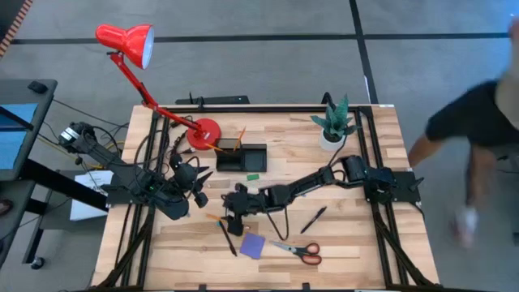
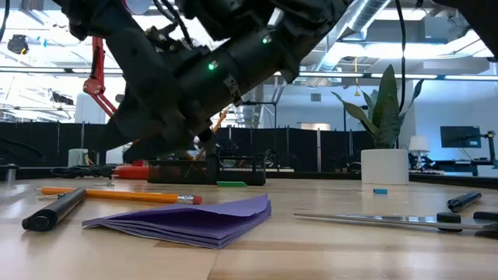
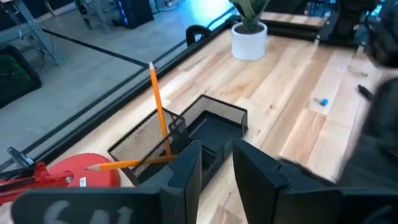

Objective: Pick and place office supplies into organizer
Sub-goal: Put the yellow pencil into the black desk organizer

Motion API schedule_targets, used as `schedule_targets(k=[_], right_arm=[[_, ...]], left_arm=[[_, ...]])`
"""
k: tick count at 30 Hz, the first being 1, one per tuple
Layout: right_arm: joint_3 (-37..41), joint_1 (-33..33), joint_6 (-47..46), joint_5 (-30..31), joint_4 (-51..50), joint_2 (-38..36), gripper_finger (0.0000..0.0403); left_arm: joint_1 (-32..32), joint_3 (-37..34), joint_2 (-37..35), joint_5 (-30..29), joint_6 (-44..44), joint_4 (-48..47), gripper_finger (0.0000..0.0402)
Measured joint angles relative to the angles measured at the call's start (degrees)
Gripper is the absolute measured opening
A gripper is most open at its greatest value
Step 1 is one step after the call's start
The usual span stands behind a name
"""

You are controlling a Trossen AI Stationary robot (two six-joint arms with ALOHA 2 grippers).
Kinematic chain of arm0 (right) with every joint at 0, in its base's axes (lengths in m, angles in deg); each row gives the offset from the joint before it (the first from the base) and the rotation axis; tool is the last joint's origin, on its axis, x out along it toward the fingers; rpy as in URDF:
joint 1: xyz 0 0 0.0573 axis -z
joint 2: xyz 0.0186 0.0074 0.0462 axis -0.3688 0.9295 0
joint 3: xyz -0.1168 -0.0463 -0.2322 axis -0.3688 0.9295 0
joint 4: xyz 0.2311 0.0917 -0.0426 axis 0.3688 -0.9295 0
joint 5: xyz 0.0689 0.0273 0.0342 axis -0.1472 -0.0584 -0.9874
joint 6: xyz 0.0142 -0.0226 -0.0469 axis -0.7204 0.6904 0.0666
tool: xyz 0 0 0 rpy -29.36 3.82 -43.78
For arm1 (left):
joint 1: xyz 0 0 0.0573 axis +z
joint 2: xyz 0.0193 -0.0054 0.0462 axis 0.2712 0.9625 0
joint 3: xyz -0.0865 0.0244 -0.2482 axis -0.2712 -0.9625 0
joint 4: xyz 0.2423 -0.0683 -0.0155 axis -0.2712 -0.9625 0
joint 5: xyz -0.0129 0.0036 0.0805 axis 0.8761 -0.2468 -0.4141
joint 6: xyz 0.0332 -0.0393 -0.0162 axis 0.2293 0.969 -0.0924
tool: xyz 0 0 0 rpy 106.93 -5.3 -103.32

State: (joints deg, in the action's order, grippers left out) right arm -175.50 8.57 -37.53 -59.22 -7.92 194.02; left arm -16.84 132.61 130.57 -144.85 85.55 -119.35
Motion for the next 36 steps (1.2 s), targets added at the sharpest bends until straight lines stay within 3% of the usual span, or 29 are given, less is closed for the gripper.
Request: schedule_targets(k=[12, 18, 24, 31, 36], right_arm=[[-0.1, -2.3, 1.9, 8.5, -1.4, 0.9, 0.0220], [-0.5, -3.1, 1.5, 7.7, 1.1, 4.1, 0.0220], [-0.2, -3.9, 3.0, 10.7, 0.4, 4.5, 0.0220], [-1.0, -3.2, 3.5, 10.5, -0.4, 2.3, 0.0220], [-1.8, -3.8, 7.0, 5.6, -0.6, 0.6, 0.0220]], left_arm=[[0.0, 0.0, -0.2, 0.4, 1.9, 0.1, 0.0085], [0.0, 0.0, -0.2, 1.5, 2.1, 0.3, 0.0085], [0.0, 0.0, -0.2, 1.5, 2.2, 0.3, 0.0085], [0.0, 0.0, -0.2, 1.5, 2.2, 0.0, 0.0085], [0.0, 0.0, -0.2, 1.5, 2.2, -0.2, 0.0085]])
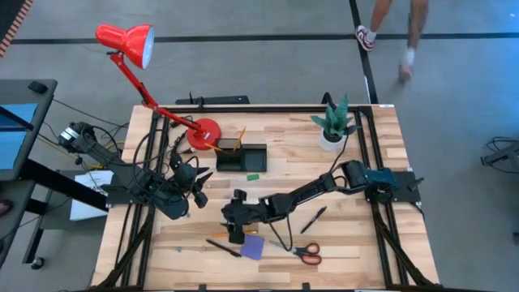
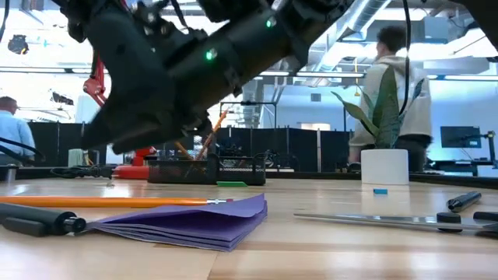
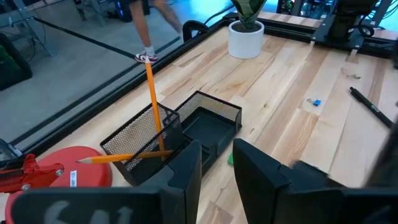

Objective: Pick and place office supplies into organizer
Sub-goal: Put the yellow pencil into the black desk organizer

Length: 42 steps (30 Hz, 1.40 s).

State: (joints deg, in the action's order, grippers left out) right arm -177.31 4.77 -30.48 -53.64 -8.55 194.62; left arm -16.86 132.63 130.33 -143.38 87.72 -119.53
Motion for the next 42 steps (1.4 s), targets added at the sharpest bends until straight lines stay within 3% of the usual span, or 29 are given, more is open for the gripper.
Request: schedule_targets(k=[7, 16, 24, 42], right_arm=[[-0.2, -2.1, 0.9, -7.0, -0.1, -0.7, 0.0220], [-0.2, -5.0, 8.2, 0.0, -1.3, -0.6, 0.0220], [1.8, -3.8, 2.9, 0.0, -2.4, -0.6, 0.0220], [1.4, -4.0, 1.7, -1.4, 2.1, 4.8, 0.0220]], left_arm=[[0.0, 0.0, 0.0, 0.0, 0.0, 0.0, 0.0085], [0.0, 0.0, 0.0, 0.0, 0.0, 0.2, 0.0085], [0.0, 0.0, 0.0, 0.0, 0.0, 0.2, 0.0085], [0.0, 0.0, 0.0, 0.1, -0.1, 0.2, 0.0085]])
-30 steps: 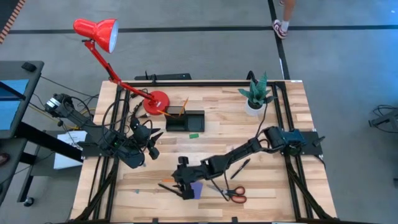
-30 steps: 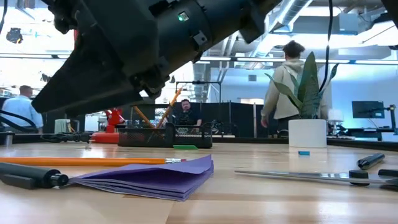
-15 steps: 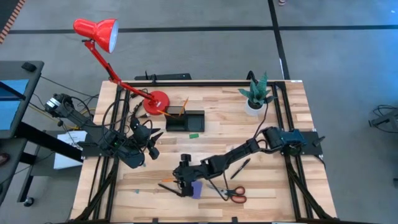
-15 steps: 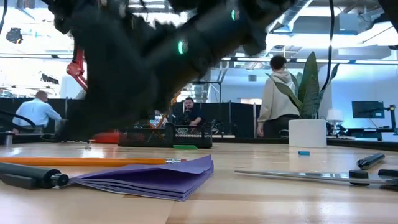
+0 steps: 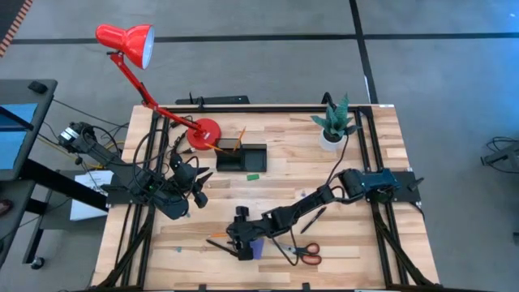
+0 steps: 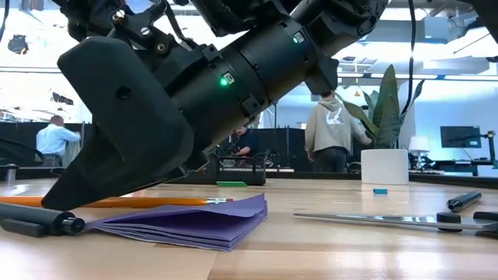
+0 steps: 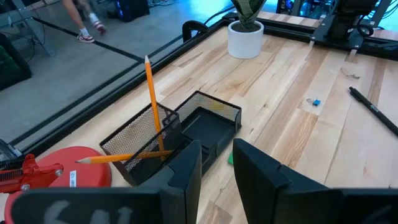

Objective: Pick and place office supplies into organizer
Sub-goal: Put the yellow pencil into the black desk organizer

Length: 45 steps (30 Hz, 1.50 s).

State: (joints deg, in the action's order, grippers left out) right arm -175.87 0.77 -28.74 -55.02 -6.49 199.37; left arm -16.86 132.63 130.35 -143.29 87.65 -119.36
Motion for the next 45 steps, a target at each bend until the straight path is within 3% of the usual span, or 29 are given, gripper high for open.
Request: schedule_targets(k=[7, 16, 22, 33, 41, 45], right_arm=[[0.1, 0.6, 0.0, -1.1, 0.6, 0.1, 0.0184], [0.1, 2.0, -0.9, -2.8, -1.3, 0.1, 0.0094], [0.2, 3.0, -1.5, -2.9, -1.6, 0.1, 0.0012], [0.5, 5.3, -2.6, -2.3, 6.2, 0.7, 0.0002], [0.5, 6.7, -2.9, -2.5, 8.9, 0.5, 0.0002], [0.5, 7.6, -2.7, -2.8, 12.6, 0.2, 0.0002]], left_arm=[[0.0, 0.0, 0.0, -0.1, 0.0, 0.0, 0.0085], [0.0, 0.0, 0.0, -0.1, -0.8, 0.0, 0.0085], [0.0, 0.0, 0.0, -0.2, -0.8, 0.0, 0.0085], [0.0, 0.0, 0.0, -4.0, -0.1, 0.0, 0.0085], [-1.3, 0.0, -5.3, -16.5, -0.7, 0.0, 0.0061], [-1.6, 0.0, -10.4, -18.1, -2.1, 0.2, 0.0053]])
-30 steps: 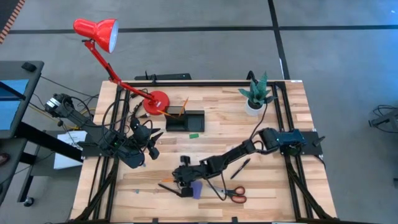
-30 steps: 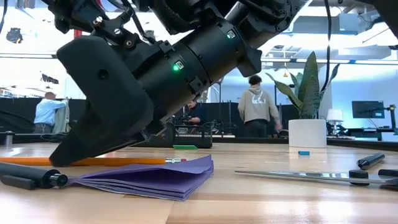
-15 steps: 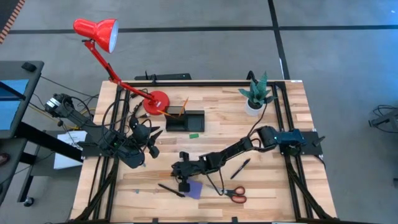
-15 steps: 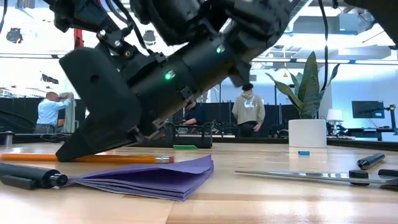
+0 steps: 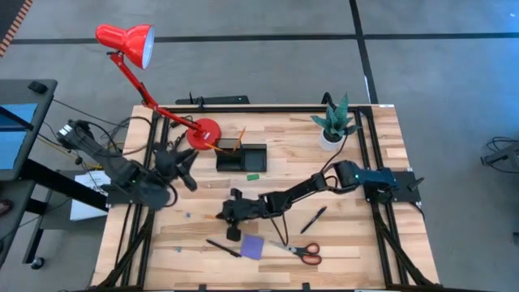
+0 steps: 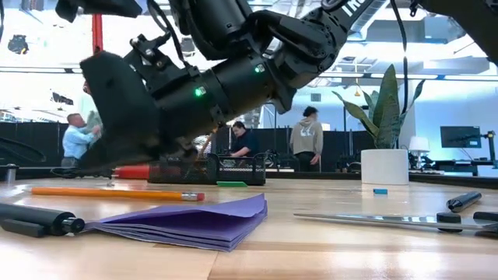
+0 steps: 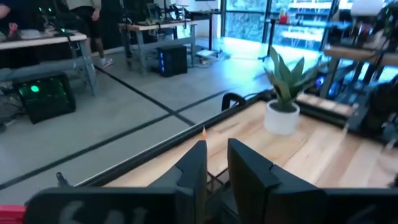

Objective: Pick and place office supplies into organizer
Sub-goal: Put the yellow pencil into the black desk organizer

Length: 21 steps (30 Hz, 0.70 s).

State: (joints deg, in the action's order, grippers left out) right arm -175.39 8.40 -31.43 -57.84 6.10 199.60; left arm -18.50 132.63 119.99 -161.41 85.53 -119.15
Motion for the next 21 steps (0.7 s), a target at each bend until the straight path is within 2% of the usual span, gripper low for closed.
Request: schedule_targets(k=[3, 10, 16, 21], right_arm=[[-0.1, 1.2, 0.1, -1.4, -0.4, -1.3, 0.0002], [-0.5, 2.1, 0.4, -14.8, -3.9, -1.8, 0.0003], [-0.5, -0.1, 7.0, -12.9, -5.8, -1.8, 0.0057], [-0.6, -1.0, 7.2, -9.3, -9.1, -2.4, 0.0119]], left_arm=[[0.0, 0.0, -3.0, 0.3, -0.2, -0.1, 0.0053], [0.0, 0.0, -4.4, 5.1, -4.5, -0.3, 0.0055], [0.1, 0.0, -0.8, 14.6, -11.5, -0.3, 0.0082], [0.1, 0.0, 4.8, 24.2, -11.8, -0.3, 0.0124]])
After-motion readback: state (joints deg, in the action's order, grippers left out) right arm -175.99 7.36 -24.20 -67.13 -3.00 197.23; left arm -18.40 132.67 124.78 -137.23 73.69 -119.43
